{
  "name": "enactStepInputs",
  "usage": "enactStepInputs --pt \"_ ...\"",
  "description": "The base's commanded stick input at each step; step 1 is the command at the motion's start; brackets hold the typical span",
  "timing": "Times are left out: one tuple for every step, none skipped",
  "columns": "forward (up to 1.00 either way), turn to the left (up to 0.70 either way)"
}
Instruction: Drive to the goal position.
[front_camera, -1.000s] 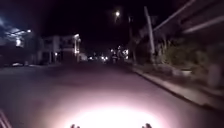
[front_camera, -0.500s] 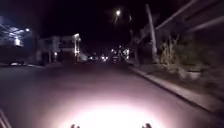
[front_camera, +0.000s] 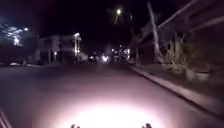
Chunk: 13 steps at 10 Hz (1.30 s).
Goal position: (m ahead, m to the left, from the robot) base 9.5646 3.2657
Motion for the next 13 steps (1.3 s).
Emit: enactStepInputs --pt "0.6 0.0" --pt "0.6 0.0" --pt "0.6 0.0" --pt "0.6 0.0" --pt "0.6 0.0" --pt "0.6 0.0" --pt "0.6 0.0" --pt "0.6 0.0" --pt "0.6 0.0" --pt "0.6 0.0" --pt "0.6 0.0" --pt "0.6 0.0" --pt "0.6 0.0"
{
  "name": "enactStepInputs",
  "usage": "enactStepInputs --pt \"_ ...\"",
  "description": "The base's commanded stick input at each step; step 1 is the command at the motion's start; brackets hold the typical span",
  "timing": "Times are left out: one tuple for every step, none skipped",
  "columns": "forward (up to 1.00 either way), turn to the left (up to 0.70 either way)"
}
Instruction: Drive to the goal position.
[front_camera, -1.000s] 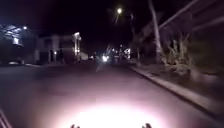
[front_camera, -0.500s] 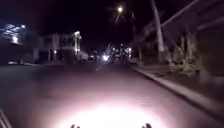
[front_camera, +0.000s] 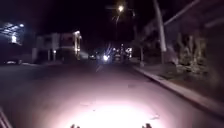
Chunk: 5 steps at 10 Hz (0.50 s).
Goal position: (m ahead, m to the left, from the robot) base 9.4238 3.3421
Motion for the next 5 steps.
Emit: enactStepInputs --pt "0.6 0.0" --pt "0.6 0.0" --pt "0.6 0.0" --pt "0.6 0.0" --pt "0.6 0.0"
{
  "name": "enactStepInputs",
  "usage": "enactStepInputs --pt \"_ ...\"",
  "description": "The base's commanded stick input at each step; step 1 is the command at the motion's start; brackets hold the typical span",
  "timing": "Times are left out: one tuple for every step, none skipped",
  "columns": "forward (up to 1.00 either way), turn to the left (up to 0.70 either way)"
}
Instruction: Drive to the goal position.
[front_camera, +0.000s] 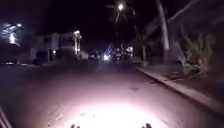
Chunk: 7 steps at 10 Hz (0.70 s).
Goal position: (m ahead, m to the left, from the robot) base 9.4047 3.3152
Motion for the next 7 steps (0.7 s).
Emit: enactStepInputs --pt "0.6 0.0" --pt "0.6 0.0" --pt "0.6 0.0" --pt "0.6 0.0" --pt "0.6 0.0" --pt "0.6 0.0" --pt "0.6 0.0"
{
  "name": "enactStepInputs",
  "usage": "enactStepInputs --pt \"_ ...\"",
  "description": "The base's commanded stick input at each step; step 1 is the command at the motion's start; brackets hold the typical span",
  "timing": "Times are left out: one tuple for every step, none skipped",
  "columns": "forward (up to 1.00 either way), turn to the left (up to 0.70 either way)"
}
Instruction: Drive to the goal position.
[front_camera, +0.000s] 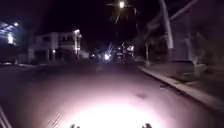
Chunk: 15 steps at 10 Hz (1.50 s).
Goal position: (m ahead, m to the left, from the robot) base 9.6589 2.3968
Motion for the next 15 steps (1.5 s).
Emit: enactStepInputs --pt "0.6 0.0" --pt "0.6 0.0" --pt "0.6 0.0" --pt "0.6 0.0" --pt "0.6 0.0" --pt "0.6 0.0" --pt "0.6 0.0" --pt "0.6 0.0" --pt "0.6 0.0" --pt "0.6 0.0" --pt "0.6 0.0" --pt "0.6 0.0" --pt "0.6 0.0" --pt "0.6 0.0" --pt "0.6 0.0"
